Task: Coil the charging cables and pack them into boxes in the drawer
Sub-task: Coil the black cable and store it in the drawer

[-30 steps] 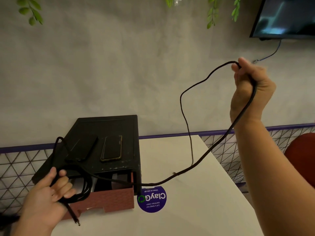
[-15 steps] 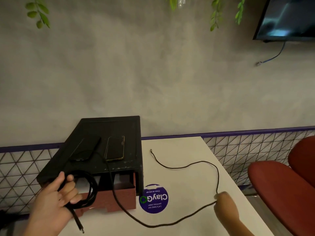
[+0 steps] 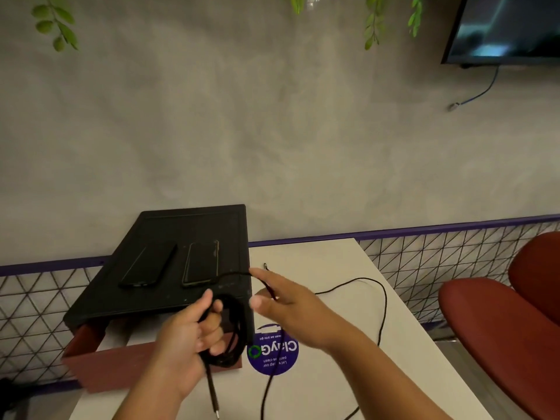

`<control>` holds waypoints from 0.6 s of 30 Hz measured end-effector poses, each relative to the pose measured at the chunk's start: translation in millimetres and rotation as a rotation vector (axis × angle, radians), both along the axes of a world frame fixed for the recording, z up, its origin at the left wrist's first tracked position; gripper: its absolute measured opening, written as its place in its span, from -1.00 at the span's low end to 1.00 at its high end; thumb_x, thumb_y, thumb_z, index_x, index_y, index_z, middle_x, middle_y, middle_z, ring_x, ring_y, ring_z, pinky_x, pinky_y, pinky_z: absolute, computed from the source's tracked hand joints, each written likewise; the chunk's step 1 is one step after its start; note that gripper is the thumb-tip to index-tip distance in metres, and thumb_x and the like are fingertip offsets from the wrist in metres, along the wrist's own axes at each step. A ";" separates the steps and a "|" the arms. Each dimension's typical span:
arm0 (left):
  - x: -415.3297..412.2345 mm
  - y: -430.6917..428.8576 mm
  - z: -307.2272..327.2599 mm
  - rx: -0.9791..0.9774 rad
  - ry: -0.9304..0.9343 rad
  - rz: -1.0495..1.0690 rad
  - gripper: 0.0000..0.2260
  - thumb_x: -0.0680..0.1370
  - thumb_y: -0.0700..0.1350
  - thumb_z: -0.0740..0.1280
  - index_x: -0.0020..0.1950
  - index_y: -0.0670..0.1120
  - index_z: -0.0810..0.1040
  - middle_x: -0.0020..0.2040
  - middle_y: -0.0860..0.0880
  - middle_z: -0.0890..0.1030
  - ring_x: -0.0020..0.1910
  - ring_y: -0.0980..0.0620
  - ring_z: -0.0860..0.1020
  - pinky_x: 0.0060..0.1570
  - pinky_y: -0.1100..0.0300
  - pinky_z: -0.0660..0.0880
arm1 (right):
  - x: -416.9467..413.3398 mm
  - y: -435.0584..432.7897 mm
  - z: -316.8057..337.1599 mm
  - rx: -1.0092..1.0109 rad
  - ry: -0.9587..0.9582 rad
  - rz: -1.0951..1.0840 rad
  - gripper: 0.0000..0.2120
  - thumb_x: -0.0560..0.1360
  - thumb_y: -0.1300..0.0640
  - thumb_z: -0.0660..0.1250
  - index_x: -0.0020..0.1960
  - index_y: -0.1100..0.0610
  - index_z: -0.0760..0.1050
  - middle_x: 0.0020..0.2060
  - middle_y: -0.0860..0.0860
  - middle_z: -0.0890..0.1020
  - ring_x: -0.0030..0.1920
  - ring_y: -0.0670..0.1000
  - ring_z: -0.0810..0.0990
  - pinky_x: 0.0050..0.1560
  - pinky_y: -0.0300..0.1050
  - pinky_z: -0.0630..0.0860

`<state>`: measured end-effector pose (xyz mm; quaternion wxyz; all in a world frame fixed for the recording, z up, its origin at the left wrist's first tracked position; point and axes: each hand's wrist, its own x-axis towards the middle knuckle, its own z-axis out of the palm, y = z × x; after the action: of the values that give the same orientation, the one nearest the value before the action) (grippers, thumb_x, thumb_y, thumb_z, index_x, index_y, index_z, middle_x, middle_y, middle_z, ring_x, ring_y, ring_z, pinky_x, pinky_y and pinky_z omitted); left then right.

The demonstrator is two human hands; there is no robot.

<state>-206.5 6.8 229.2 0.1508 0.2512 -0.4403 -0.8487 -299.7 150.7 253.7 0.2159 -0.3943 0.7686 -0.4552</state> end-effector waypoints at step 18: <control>7.6 -27.2 31.3 -0.006 0.534 -0.077 -0.52 0.66 -0.04 -0.15 0.43 -0.31 0.24 -0.19 -0.11 0.49 -0.29 0.02 0.34 -0.03 0.15 0.36 | 6.9 13.6 -48.4 0.228 0.328 -0.227 -0.58 0.53 0.11 0.30 0.35 -0.10 0.32 0.16 -0.03 0.55 0.08 -0.06 0.56 0.01 -0.22 0.57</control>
<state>-198.9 -20.4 260.5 0.2297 0.0010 -0.3967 -0.8887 -292.9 164.4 205.4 0.0784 -0.3469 0.8794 -0.3165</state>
